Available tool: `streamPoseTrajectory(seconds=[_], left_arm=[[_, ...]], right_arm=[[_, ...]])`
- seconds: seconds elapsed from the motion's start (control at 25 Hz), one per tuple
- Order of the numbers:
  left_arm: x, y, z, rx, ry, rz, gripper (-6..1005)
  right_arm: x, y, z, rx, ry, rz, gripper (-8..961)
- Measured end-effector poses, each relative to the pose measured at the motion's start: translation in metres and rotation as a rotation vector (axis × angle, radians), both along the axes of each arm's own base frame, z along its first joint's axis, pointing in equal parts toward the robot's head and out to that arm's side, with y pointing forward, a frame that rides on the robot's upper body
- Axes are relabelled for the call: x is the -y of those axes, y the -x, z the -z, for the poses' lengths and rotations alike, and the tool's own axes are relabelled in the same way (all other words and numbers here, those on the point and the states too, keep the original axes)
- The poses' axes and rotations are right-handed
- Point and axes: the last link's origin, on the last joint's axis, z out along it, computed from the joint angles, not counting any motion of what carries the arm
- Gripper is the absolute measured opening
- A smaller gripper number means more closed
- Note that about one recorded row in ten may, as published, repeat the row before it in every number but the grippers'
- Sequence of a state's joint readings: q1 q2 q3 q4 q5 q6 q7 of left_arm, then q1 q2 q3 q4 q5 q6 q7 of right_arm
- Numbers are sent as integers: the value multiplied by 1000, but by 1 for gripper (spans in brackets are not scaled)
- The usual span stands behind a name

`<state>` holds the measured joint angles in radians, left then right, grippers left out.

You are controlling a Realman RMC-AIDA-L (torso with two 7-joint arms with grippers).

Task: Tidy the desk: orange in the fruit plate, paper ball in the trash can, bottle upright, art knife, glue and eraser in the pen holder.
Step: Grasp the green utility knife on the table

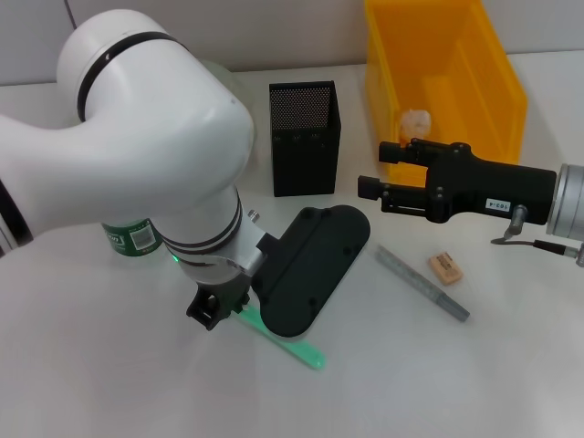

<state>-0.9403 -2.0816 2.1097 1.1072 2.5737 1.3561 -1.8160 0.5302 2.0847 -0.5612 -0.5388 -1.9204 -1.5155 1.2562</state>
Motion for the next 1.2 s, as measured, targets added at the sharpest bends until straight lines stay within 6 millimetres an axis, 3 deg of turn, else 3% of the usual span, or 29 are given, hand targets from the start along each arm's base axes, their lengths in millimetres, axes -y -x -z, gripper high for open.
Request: streamPoseTrajectory(seconds=[0.52,0.92,1.2], left_arm=[[1,-1,-3,-4,-10,4,48],[3,-3,-4,2,9,12,122],[2,-5,-2,13,9,33,327]], right_arm=[[1,-1,1,-5,-7,1,740],[-1,0,1,-1,-5,-4,740],[-1,1,1,0,-6,-5,740]])
